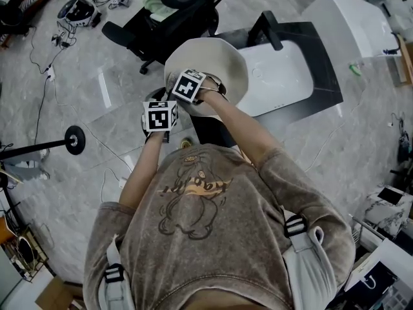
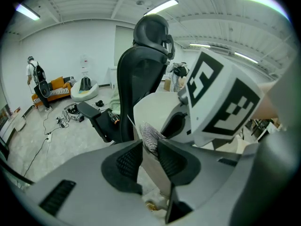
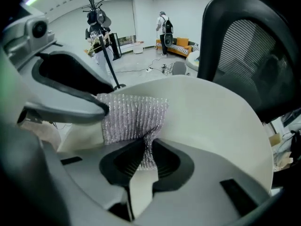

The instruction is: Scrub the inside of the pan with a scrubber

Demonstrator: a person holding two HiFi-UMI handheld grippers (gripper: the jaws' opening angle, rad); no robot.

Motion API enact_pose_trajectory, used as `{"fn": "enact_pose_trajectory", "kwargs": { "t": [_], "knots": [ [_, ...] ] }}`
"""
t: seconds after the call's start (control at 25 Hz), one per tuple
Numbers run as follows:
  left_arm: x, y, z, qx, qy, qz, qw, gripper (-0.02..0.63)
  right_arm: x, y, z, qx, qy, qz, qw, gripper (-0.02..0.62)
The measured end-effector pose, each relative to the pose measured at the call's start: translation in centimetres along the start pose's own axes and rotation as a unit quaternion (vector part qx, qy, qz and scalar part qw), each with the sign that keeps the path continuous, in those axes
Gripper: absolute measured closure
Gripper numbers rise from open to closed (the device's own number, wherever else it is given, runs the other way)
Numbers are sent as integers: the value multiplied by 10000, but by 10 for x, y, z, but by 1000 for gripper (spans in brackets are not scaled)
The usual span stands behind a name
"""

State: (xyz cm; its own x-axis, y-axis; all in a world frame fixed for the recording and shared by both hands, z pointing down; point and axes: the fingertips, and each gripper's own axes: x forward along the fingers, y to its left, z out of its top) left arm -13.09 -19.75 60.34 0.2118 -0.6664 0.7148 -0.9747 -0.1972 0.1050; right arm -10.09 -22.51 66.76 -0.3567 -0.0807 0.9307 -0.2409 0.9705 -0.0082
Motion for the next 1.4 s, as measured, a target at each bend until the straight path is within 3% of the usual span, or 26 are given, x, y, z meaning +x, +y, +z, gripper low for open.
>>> {"fn": "enact_pose_trajectory", "kwargs": {
  "t": [0.36,0.76,1.16,1.4],
  "knots": [
    [1,-1,0,-10,4,-27,10000,497,11,-48,23,322,-298,-557,9975,520],
    [0,-1,0,-65,-21,-50,10000,496,13,-86,10,137,-66,-1198,9927,522],
    [0,0,1,-84,-39,-69,9999,495,1,-123,-22,213,200,-1566,9872,523],
    [0,0,0,-108,-56,-73,9999,495,-6,-137,-51,47,627,-1660,9841,526]
  ]
}}
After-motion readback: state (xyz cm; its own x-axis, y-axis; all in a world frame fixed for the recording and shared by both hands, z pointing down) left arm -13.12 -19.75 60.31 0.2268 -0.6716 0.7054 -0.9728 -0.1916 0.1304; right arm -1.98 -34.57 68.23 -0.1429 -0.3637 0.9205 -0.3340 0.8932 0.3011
